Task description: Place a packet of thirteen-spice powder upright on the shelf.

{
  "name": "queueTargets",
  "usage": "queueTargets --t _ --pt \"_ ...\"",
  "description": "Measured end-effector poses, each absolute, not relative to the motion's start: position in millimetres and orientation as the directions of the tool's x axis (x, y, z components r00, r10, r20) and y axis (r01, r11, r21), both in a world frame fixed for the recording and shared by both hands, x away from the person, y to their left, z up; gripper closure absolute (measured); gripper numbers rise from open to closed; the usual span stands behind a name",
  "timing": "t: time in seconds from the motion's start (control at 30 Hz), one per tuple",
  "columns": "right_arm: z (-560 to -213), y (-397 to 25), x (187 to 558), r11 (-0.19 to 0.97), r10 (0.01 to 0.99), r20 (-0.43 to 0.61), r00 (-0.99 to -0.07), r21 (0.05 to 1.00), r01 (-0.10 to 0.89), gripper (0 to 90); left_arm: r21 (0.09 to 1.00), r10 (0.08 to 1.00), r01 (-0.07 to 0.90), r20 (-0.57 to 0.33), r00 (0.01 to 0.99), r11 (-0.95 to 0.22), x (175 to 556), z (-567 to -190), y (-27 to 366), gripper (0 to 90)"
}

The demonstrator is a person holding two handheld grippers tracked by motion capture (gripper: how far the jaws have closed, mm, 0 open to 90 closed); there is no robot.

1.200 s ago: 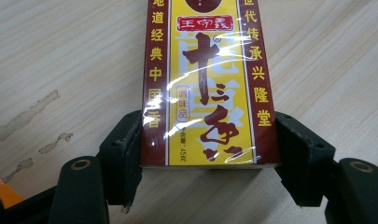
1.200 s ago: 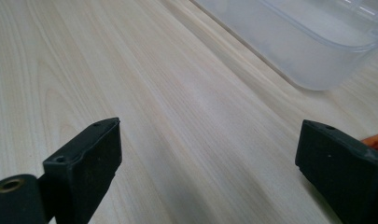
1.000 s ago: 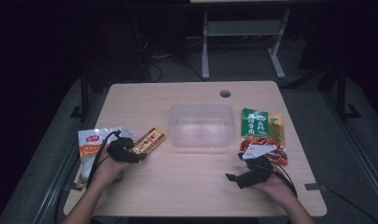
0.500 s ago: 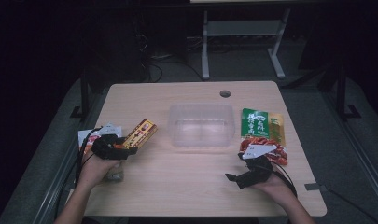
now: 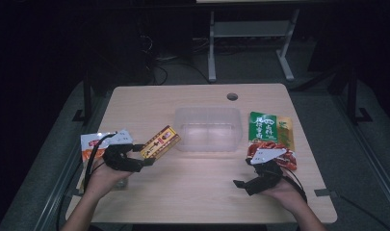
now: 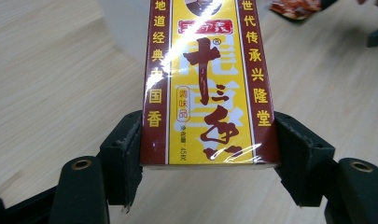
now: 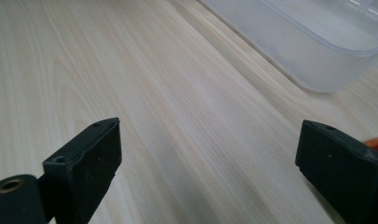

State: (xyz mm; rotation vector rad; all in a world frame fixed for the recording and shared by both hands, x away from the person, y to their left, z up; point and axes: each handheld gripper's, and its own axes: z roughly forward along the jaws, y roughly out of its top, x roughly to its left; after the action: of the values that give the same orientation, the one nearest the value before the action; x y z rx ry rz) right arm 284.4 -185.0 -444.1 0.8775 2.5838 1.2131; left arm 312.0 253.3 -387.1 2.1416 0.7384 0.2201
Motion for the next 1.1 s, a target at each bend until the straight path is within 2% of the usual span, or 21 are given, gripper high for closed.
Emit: queueTargets --t 0.57,0.87,1.1 --pt "-441.8 -185.9 279.4 0.502 0.508 0.149 -0.848 0.749 0.433 6.9 0.751 0.377 0.321 -0.103 0.920 -0.578 292.8 -399.0 193.3 32.1" --pt "-432.6 -186.8 271.1 0.526 0.442 0.153 -0.884 0.754 0.393 5.8 0.763 0.286 0.247 -0.085 0.955 -0.597 297.4 -402.4 171.3 32.0" --pt "-424.9 -202.1 274.2 0.503 0.421 0.161 -0.893 0.777 0.378 6.5 0.745 0.220 0.208 -0.084 0.972 -0.634 300.2 -410.1 153.2 32.0"
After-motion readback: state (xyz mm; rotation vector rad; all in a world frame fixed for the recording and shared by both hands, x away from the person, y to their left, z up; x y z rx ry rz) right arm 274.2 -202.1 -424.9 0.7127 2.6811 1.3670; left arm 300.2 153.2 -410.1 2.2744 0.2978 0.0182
